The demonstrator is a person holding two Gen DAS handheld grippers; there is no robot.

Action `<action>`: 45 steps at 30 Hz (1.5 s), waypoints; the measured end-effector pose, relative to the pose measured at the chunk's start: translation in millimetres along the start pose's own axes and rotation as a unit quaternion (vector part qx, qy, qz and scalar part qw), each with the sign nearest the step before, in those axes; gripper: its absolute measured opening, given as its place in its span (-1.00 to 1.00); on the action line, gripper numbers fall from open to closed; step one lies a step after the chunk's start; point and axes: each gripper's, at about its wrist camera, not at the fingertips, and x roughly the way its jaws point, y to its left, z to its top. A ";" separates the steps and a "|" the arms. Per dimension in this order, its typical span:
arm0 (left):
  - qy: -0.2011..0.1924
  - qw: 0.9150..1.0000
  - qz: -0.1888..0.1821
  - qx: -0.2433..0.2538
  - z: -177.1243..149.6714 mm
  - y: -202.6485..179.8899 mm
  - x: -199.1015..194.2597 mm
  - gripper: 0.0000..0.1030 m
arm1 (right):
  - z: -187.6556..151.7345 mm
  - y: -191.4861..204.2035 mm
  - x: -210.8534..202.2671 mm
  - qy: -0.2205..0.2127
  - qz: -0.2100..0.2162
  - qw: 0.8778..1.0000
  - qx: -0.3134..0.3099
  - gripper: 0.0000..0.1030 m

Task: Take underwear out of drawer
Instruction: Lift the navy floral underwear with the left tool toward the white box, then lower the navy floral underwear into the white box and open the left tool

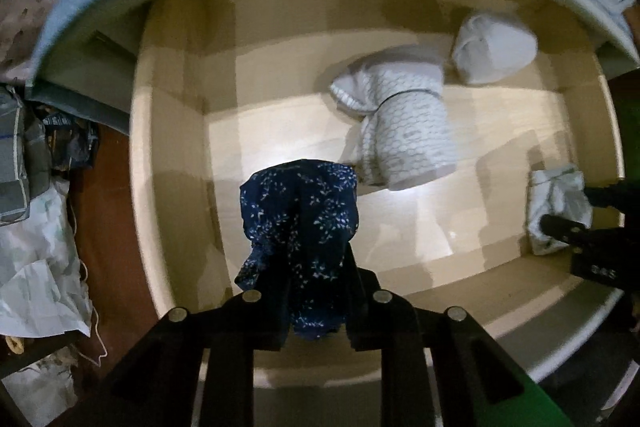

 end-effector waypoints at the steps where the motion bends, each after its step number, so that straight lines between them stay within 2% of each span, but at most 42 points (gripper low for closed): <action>1: -0.006 1.000 0.000 0.000 -1.4 -1.3 -4.0 -0.61 | 0.0 0.0 0.0 0.000 0.000 1.000 0.000 0.16; 12: -0.090 0.996 -0.007 -0.009 -12.7 3.8 -70.5 -0.61 | -1.1 -2.1 -0.2 0.001 -0.003 1.000 0.001 0.13; 18: -0.161 0.987 -0.011 -0.009 -11.1 7.9 -127.2 -0.61 | -1.4 -3.0 -0.6 0.001 -0.003 1.000 0.002 0.12; 22: -0.237 0.971 -0.019 -0.011 -5.6 11.4 -181.5 -0.61 | -1.2 -3.2 -0.8 0.001 -0.003 1.000 0.002 0.12; 23: -0.260 0.965 -0.025 -0.010 -5.0 11.5 -194.8 -0.61 | -1.3 -3.7 -0.8 0.001 -0.003 1.000 0.002 0.12; 24: -0.294 0.955 -0.032 -0.007 -4.7 11.1 -211.9 -0.61 | -1.0 -3.2 -0.9 0.001 -0.003 1.000 0.002 0.12; 26: -0.337 0.941 -0.026 -0.005 -3.9 10.4 -233.3 -0.61 | -1.2 -3.8 -0.8 0.002 -0.003 1.000 0.002 0.12; 28: -0.372 0.928 -0.023 -0.005 2.3 9.8 -251.8 -0.61 | -0.1 -4.2 -1.9 0.002 -0.003 1.000 0.003 0.12; 29: -0.382 0.924 -0.026 -0.007 7.2 10.3 -257.7 -0.61 | 0.3 -4.4 -2.1 0.002 -0.003 1.000 0.002 0.12; 34: -0.405 0.913 -0.036 -0.024 36.6 13.7 -269.6 -0.61 | 0.5 -4.7 -2.4 0.002 -0.003 1.000 0.002 0.12; 41: -0.399 0.916 -0.029 -0.030 76.6 13.6 -252.8 -0.61 | 0.9 -5.3 -2.7 0.002 -0.003 1.000 0.002 0.12; 45: -0.385 0.923 -0.008 -0.018 97.5 7.3 -235.1 -0.61 | 1.2 -5.4 -2.8 0.002 -0.004 1.000 0.002 0.12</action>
